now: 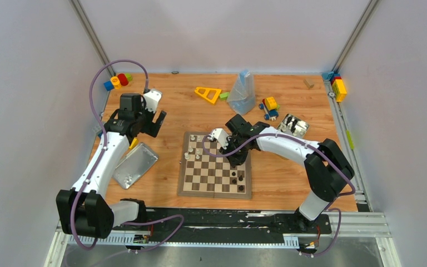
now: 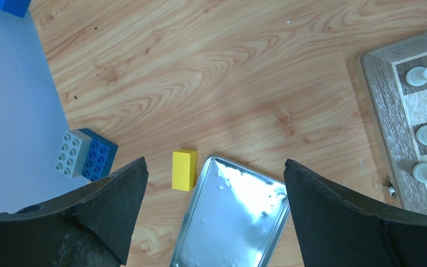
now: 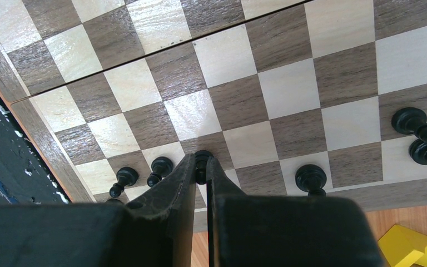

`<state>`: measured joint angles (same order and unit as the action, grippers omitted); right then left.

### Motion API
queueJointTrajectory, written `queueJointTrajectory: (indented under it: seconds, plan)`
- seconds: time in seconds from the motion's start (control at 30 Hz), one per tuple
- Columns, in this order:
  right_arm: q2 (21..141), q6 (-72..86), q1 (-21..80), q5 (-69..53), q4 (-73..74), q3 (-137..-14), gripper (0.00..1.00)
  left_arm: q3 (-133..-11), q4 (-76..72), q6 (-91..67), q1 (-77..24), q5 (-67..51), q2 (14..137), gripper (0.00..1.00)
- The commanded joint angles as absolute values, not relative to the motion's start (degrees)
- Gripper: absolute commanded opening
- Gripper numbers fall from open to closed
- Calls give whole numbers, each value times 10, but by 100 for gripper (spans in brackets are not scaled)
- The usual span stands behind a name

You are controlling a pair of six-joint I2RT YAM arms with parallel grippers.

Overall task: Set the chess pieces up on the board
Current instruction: Place the chess piece on the chessboard.

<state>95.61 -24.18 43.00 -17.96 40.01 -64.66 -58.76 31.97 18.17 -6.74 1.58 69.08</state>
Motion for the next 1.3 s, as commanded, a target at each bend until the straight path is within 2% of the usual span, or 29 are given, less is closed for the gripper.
queueJointTrajectory:
  seconds: [0.0, 0.37, 0.53, 0.6, 0.77, 0.83, 1.1, 1.27]
  plan:
    - [960, -251, 434, -177, 387, -651, 8, -587, 307, 189, -69, 17, 680, 100]
    - [970, -250, 435, -184, 386, -648, 11, -586, 307, 190, -69, 18, 681, 100]
    - [971, -249, 437, -180, 387, -648, 17, -586, 306, 190, -69, 18, 683, 100]
    - [967, -250, 437, -176, 387, -649, 23, -585, 306, 190, -69, 18, 684, 100]
    - [943, -251, 436, -157, 387, -657, 51, -586, 306, 190, -69, 18, 685, 100]
    - [929, -251, 435, -144, 387, -663, 56, -586, 306, 190, -69, 18, 686, 100]
    - [850, -236, 374, -151, 391, -689, 59, -587, 306, 189, -69, 15, 688, 100]
    - [812, -207, 254, -162, 389, -684, 58, -588, 307, 189, -69, 13, 684, 100]
